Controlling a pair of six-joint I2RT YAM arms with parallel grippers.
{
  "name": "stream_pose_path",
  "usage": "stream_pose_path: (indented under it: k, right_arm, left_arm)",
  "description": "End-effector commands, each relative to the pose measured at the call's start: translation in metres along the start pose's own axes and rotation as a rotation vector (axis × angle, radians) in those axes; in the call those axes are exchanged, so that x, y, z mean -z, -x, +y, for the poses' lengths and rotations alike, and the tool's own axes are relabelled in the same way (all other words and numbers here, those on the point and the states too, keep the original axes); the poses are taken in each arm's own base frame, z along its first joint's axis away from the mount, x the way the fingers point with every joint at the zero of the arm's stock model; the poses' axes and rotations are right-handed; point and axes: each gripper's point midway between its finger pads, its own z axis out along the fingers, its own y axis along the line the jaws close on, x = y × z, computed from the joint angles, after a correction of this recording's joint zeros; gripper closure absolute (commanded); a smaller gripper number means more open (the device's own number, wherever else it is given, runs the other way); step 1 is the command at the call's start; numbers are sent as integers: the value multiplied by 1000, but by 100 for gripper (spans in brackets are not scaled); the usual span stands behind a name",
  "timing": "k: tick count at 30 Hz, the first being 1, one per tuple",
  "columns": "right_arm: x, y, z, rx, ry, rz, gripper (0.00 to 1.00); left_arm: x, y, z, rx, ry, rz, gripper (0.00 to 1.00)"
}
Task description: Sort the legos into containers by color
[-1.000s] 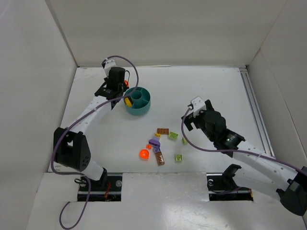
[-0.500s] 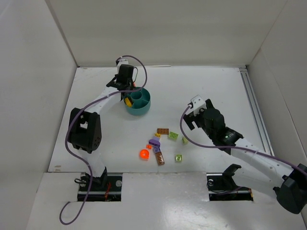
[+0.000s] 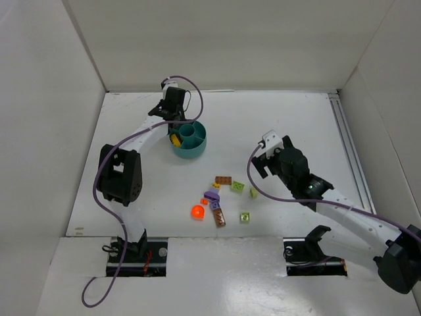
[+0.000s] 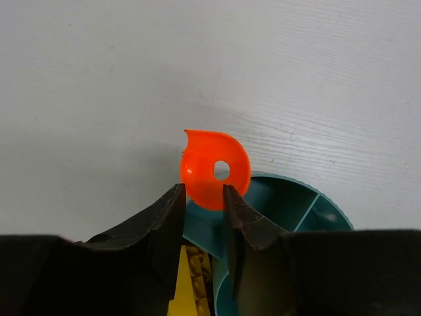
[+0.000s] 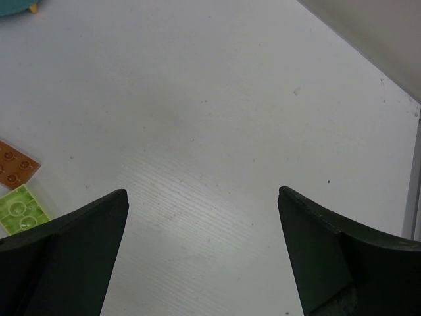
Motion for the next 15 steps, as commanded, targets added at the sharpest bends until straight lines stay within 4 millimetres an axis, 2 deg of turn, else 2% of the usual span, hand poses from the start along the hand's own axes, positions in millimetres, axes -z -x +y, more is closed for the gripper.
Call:
stream_pose_path:
  k: [1,3,4,9,12,15]
  right_arm:
    - [1,16,-6,-18,-12,-51,0]
    - [4,20,-6,-22,-6,-64,0]
    - [5,17,-6,-22,-6,-64,0]
    - [10,20,-7,-27,-3,-85,0]
    - [13,25,-8,-33,1,-106,0]
    - [15,23,-8,-33,1,-106,0]
  left_arm:
    - [23,20,-1,13,-19,-42,73]
    - [26,24,0,29,-14,-53,72]
    - [34,28,2,35,-19,-68,72]
    - [49,30,1,48,-65,-92,69]
    - [50,29,0,42,-80,-97,65]
    - [49,32,5,48,-63,-102,65]
